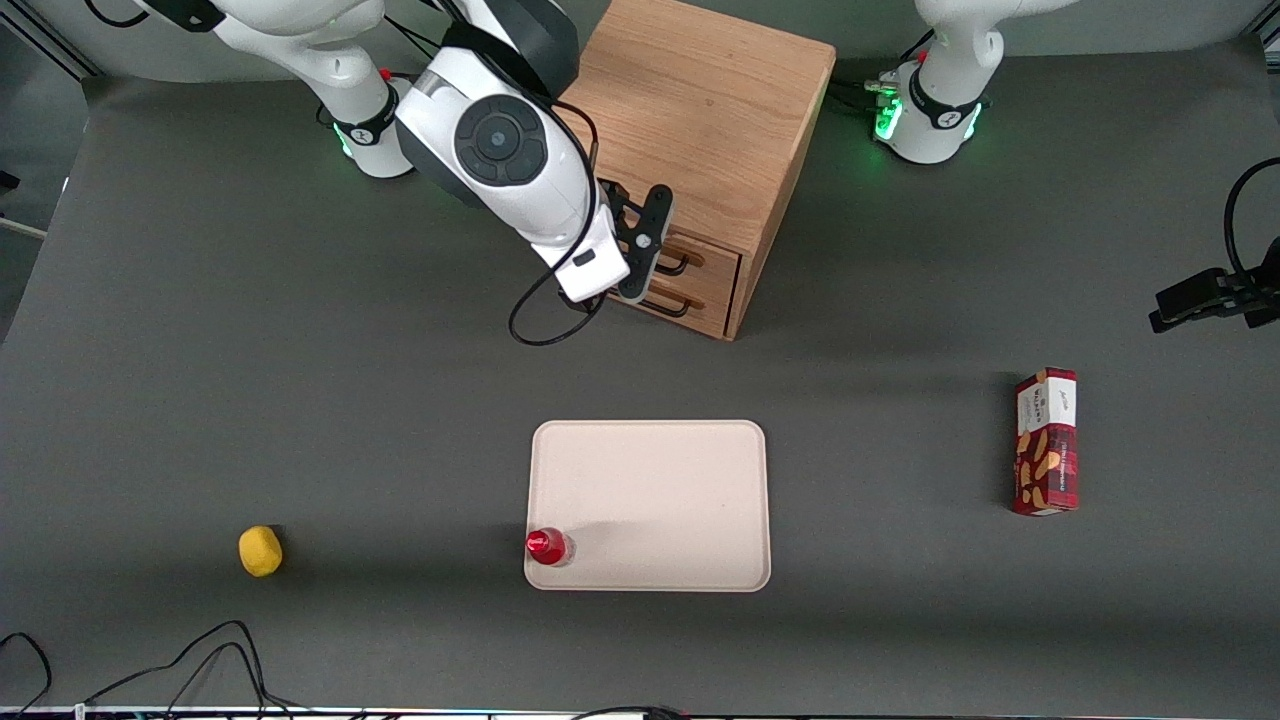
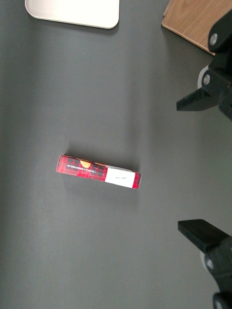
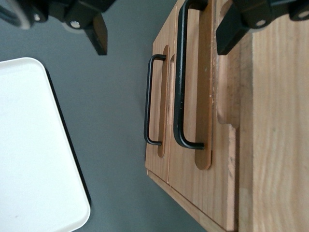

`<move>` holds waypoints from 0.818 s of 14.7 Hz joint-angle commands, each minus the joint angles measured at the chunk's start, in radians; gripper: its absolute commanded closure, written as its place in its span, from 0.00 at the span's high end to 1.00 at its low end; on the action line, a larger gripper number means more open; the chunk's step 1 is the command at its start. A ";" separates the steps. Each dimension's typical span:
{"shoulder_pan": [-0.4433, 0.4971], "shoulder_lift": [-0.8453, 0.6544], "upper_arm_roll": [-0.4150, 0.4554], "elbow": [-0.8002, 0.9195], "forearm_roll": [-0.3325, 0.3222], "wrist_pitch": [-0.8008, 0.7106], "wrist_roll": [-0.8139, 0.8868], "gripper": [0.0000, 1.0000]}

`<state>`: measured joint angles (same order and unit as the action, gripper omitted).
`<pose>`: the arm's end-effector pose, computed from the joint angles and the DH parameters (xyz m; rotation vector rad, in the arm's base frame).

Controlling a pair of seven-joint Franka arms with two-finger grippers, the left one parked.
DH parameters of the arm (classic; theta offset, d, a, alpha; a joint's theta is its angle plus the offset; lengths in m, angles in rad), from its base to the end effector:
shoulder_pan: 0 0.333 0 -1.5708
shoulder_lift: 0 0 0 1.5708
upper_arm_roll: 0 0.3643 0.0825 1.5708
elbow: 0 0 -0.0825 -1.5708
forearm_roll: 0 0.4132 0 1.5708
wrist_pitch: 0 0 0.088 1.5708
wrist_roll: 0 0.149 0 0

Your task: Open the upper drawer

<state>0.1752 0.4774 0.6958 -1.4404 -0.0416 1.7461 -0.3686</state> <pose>0.5191 0.4849 0.4576 -2.3919 -1.6392 0.1831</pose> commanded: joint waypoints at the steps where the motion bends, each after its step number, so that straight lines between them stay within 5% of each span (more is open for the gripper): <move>1: -0.008 0.003 0.007 -0.021 -0.020 0.018 -0.023 1.00; 12: -0.008 0.047 0.007 -0.066 -0.040 0.087 -0.029 1.00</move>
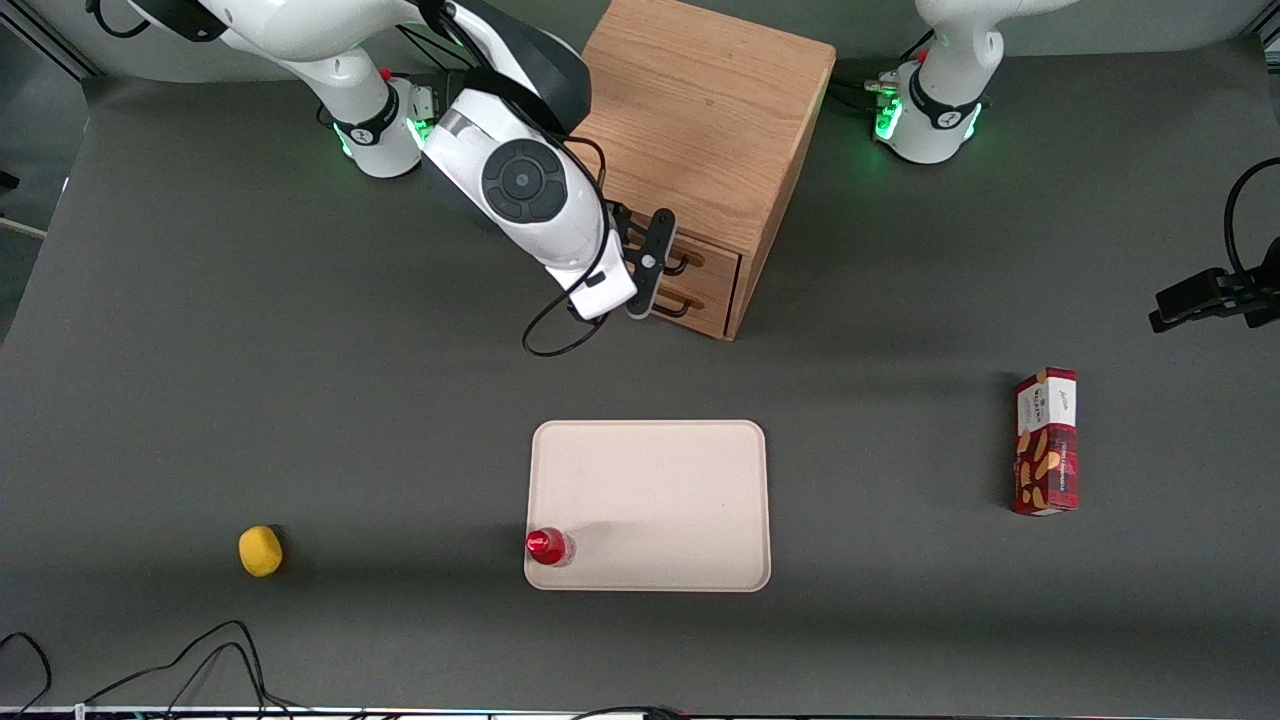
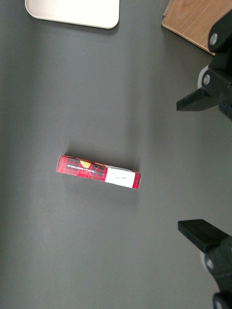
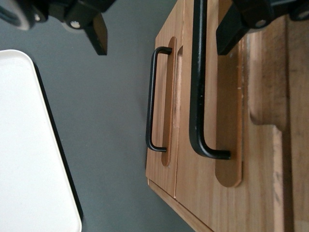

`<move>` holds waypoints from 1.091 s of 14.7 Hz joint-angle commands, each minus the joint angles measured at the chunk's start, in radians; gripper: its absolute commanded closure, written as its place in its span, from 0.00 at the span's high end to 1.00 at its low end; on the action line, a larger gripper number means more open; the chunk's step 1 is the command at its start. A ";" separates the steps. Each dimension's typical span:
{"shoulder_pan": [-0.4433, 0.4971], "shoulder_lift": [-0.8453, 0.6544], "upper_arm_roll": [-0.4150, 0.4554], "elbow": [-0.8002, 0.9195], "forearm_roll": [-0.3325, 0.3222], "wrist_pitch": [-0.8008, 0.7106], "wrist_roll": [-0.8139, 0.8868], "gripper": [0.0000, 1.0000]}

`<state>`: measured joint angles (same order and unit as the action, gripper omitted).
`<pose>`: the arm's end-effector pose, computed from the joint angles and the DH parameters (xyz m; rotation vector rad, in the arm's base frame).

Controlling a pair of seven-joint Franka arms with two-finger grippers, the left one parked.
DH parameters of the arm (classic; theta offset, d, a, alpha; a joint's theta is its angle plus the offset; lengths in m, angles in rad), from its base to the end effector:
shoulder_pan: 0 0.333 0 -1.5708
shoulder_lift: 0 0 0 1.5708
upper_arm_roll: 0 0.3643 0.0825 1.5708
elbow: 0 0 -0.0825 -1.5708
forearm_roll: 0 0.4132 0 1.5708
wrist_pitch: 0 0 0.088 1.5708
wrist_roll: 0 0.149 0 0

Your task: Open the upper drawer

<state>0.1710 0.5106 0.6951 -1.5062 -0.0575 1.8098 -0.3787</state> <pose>0.5178 0.4855 0.4108 -2.3815 -1.6495 0.2213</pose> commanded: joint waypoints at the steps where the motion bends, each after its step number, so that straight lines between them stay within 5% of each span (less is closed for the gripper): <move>1: -0.004 0.019 0.007 0.000 -0.039 0.023 -0.019 1.00; 16: -0.033 0.054 -0.012 0.004 -0.081 0.088 -0.051 1.00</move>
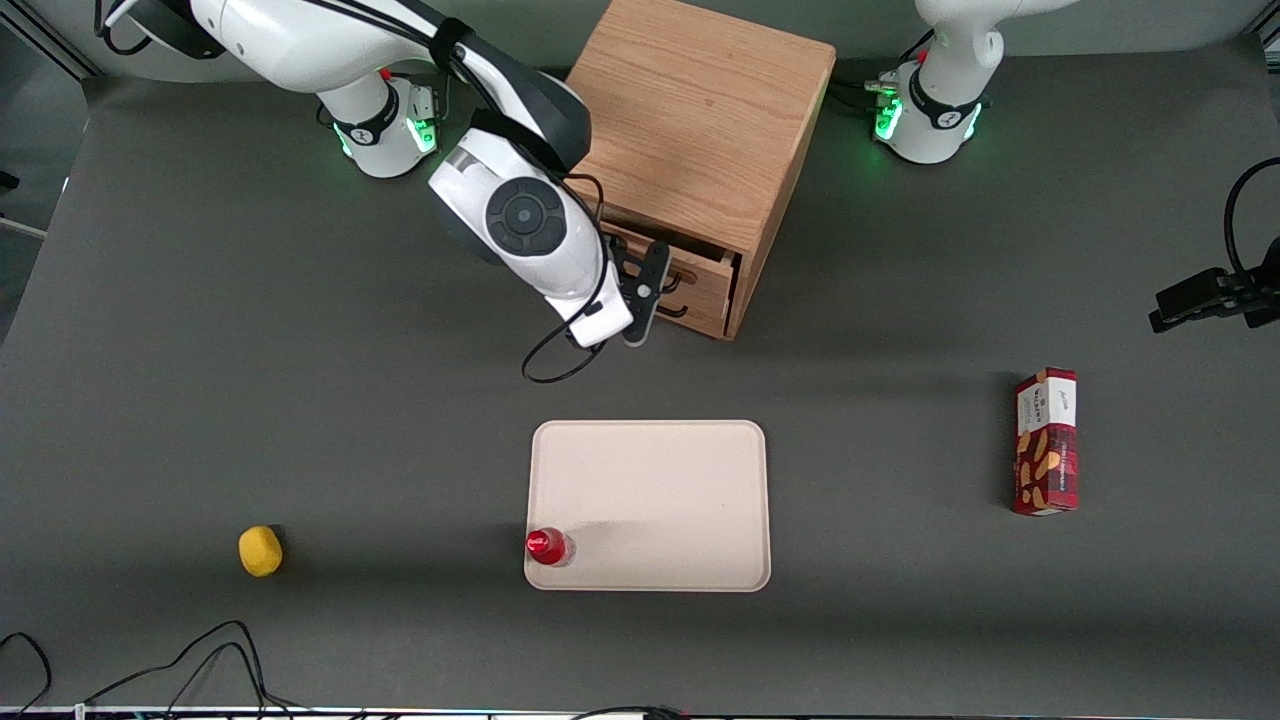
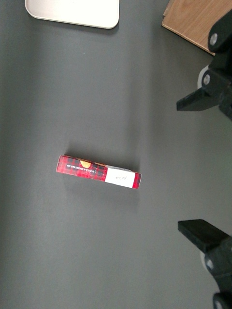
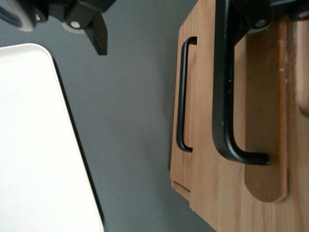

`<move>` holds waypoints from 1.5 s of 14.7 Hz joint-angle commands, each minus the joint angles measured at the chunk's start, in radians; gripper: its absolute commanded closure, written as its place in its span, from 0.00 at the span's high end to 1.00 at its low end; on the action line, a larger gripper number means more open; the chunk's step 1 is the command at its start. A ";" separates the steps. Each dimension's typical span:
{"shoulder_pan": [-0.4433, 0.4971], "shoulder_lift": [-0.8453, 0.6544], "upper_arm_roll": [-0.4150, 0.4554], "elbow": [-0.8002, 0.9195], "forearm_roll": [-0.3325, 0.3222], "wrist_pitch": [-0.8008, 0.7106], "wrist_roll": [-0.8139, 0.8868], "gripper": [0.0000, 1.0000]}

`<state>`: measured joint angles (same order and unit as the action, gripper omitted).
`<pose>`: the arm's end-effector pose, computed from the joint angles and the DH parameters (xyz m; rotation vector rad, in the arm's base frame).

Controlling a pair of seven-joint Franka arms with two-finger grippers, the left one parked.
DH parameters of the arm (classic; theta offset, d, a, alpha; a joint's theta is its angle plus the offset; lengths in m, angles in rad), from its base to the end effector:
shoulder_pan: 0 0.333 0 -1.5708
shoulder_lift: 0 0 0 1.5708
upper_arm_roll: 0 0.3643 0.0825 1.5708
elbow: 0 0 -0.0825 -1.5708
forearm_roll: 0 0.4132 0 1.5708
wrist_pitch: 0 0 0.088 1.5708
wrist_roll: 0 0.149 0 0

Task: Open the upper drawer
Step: 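Pull the handle with the right gripper, sliding the upper drawer outward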

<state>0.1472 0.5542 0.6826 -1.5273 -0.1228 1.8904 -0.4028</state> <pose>0.5462 0.4698 0.3764 -2.4083 -1.6694 0.1674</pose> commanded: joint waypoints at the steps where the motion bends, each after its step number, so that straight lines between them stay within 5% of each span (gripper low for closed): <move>1: -0.017 0.013 -0.002 0.027 -0.015 0.009 -0.028 1.00; 22: -0.092 0.062 -0.083 0.105 -0.017 0.150 -0.110 1.00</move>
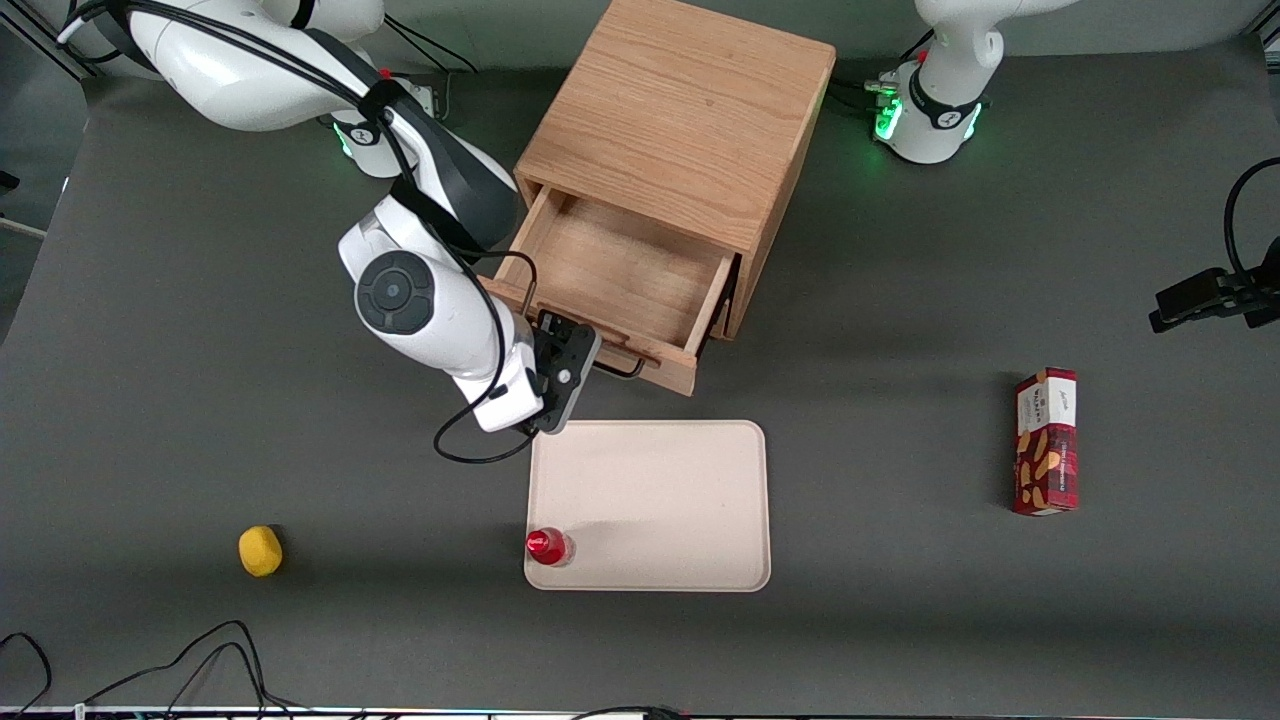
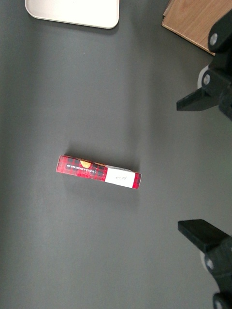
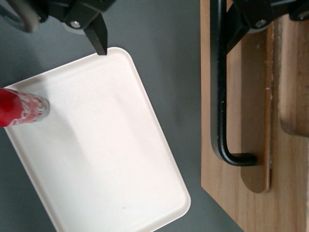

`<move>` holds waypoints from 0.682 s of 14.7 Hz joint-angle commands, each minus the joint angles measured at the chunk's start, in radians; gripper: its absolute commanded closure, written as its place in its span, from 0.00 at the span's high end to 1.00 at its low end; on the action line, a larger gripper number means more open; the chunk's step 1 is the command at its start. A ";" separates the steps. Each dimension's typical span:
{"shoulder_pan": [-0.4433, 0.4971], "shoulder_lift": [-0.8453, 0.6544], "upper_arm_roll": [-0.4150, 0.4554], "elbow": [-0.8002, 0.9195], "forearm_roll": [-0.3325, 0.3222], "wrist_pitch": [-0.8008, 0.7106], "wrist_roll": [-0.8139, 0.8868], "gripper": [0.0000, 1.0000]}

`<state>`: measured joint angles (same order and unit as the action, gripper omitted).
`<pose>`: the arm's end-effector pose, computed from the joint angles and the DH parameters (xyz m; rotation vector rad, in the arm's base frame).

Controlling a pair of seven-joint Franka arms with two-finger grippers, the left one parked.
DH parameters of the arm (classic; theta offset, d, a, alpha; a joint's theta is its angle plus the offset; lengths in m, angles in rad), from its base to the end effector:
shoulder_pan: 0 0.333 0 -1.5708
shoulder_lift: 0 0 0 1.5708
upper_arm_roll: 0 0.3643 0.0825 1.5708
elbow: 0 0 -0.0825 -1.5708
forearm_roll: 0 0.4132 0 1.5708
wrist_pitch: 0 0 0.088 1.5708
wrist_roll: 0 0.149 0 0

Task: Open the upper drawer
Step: 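Pull the handle with the right gripper, sliding the upper drawer outward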

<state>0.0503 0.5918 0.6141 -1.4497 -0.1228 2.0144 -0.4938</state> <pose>0.6520 0.3905 0.3859 -2.4825 -1.5429 -0.0885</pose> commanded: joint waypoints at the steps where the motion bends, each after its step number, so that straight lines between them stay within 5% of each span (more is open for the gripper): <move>1: 0.006 0.028 -0.017 0.031 -0.017 0.035 -0.019 1.00; 10: 0.005 0.055 -0.060 0.084 -0.017 0.049 -0.060 1.00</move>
<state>0.0495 0.6173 0.5585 -1.4094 -0.1228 2.0589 -0.5317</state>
